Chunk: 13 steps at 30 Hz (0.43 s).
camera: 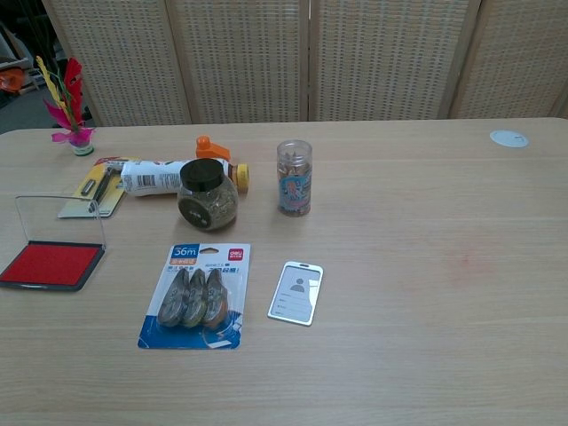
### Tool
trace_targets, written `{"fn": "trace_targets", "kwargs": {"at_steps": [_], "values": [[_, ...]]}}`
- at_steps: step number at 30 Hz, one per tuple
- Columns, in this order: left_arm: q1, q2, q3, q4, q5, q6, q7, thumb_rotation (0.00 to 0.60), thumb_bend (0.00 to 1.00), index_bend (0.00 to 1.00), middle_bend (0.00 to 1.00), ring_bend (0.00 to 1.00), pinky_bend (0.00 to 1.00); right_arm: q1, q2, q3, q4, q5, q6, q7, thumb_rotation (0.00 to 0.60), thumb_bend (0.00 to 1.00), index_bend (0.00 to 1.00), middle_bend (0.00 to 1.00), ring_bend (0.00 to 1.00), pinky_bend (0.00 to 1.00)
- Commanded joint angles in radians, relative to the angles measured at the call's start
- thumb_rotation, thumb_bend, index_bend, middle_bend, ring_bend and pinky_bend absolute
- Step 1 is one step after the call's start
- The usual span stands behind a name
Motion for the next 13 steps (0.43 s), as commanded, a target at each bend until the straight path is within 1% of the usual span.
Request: {"fn": "trace_targets", "kwargs": {"at_steps": [1, 2, 3, 5, 6, 7, 8, 9, 10, 11, 12, 13], "values": [[0.018, 0.026, -0.017, -0.036, 0.039, 0.04, -0.026, 0.6, 0.36, 0.47, 0.91, 0.96, 0.94, -0.001, 0.001, 0.0, 0.0, -0.001, 0.002, 0.003, 0.6, 0.0, 0.0, 0.0, 0.0, 0.0], [0.03, 0.042, -0.024, -0.056, 0.066, 0.062, -0.041, 0.6, 0.36, 0.46, 0.9, 0.95, 0.94, -0.001, 0.001, 0.001, 0.0, -0.001, 0.003, 0.004, 0.6, 0.0, 0.0, 0.0, 0.0, 0.0], [0.039, 0.057, -0.03, -0.075, 0.087, 0.077, -0.055, 0.6, 0.35, 0.45, 0.88, 0.92, 0.94, -0.001, 0.002, 0.001, 0.0, -0.001, 0.004, 0.004, 0.6, 0.0, 0.0, 0.0, 0.0, 0.0], [0.069, 0.095, -0.05, -0.128, 0.152, 0.129, -0.107, 0.6, 0.3, 0.38, 0.75, 0.8, 0.88, -0.002, 0.002, 0.0, -0.001, -0.003, 0.006, 0.005, 0.6, 0.0, 0.0, 0.0, 0.0, 0.0], [0.087, 0.11, -0.058, -0.15, 0.19, 0.161, -0.134, 0.6, 0.27, 0.32, 0.61, 0.66, 0.79, -0.002, 0.003, 0.0, -0.001, -0.004, 0.007, 0.005, 0.6, 0.0, 0.0, 0.0, 0.0, 0.0], [0.135, 0.136, -0.075, -0.201, 0.269, 0.26, -0.196, 0.6, 0.23, 0.23, 0.41, 0.48, 0.65, -0.003, 0.003, 0.001, -0.002, -0.005, 0.011, 0.005, 0.6, 0.0, 0.0, 0.0, 0.0, 0.0], [0.165, 0.143, -0.074, -0.215, 0.323, 0.314, -0.231, 0.6, 0.21, 0.17, 0.27, 0.34, 0.54, -0.004, 0.003, 0.001, -0.002, -0.006, 0.013, 0.005, 0.6, 0.0, 0.0, 0.0, 0.0, 0.0], [0.201, 0.14, -0.077, -0.22, 0.38, 0.388, -0.273, 0.6, 0.16, 0.08, 0.11, 0.16, 0.38, -0.004, 0.002, 0.002, -0.002, -0.007, 0.015, 0.006, 0.6, 0.0, 0.0, 0.0, 0.0, 0.0], [0.218, 0.134, -0.077, -0.217, 0.405, 0.422, -0.29, 0.6, 0.12, 0.03, 0.02, 0.05, 0.25, -0.004, 0.001, 0.002, -0.001, -0.007, 0.015, 0.007, 0.6, 0.0, 0.0, 0.0, 0.0, 0.0], [0.241, 0.124, -0.08, -0.211, 0.436, 0.471, -0.316, 0.6, 0.09, 0.01, 0.0, 0.01, 0.17, -0.005, 0.001, 0.002, -0.001, -0.008, 0.017, 0.007, 0.6, 0.0, 0.0, 0.0, 0.0, 0.0], [0.272, 0.104, -0.084, -0.199, 0.469, 0.54, -0.345, 0.6, 0.05, 0.0, 0.0, 0.0, 0.09, -0.005, 0.0, 0.002, 0.0, -0.009, 0.019, 0.007, 0.6, 0.0, 0.0, 0.0, 0.0, 0.0], [0.303, 0.076, -0.091, -0.176, 0.499, 0.617, -0.359, 0.6, 0.03, 0.0, 0.0, 0.0, 0.05, -0.005, -0.002, 0.003, 0.0, -0.011, 0.022, 0.005, 0.6, 0.0, 0.0, 0.0, 0.0, 0.0]]}}
